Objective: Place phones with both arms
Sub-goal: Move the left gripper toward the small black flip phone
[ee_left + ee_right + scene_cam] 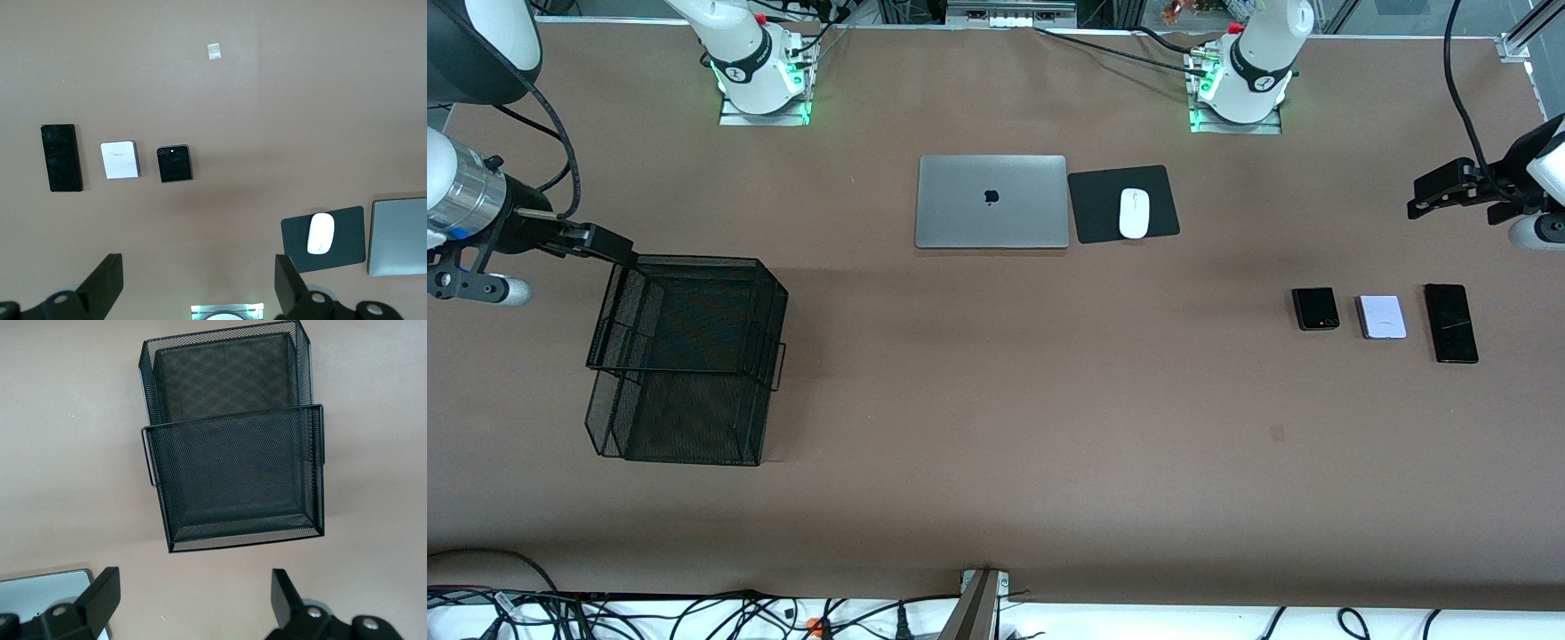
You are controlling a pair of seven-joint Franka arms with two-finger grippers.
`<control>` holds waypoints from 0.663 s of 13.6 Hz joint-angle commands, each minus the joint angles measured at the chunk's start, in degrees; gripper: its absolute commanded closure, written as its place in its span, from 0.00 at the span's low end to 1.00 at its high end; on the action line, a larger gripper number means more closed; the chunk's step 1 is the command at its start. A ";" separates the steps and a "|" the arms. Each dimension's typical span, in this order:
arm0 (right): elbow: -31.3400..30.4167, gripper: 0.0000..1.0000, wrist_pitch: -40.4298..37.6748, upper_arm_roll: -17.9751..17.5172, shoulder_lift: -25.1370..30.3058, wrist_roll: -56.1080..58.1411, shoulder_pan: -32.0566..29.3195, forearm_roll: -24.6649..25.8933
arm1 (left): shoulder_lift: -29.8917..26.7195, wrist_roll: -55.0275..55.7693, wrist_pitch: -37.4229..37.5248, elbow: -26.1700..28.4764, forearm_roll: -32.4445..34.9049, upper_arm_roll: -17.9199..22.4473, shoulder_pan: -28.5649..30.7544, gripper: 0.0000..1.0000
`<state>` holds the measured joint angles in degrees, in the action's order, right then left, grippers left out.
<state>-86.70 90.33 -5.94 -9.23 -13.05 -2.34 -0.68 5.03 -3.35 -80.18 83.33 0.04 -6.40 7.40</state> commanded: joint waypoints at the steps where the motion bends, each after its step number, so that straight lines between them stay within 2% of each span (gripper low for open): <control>1: 0.74 0.00 -0.60 -0.13 -0.08 0.13 -0.04 -0.82 | 0.15 -1.13 -0.24 -0.53 1.19 -0.11 0.25 0.00; 9: 0.74 0.00 -0.95 -0.21 -0.26 0.39 0.05 -0.55 | 1.03 -1.22 -0.42 -0.36 1.19 0.42 0.51 0.00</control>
<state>-86.70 90.34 -5.98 -9.33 -13.05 -2.24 -0.68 5.27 -3.35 -80.25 83.33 0.05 -6.08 7.50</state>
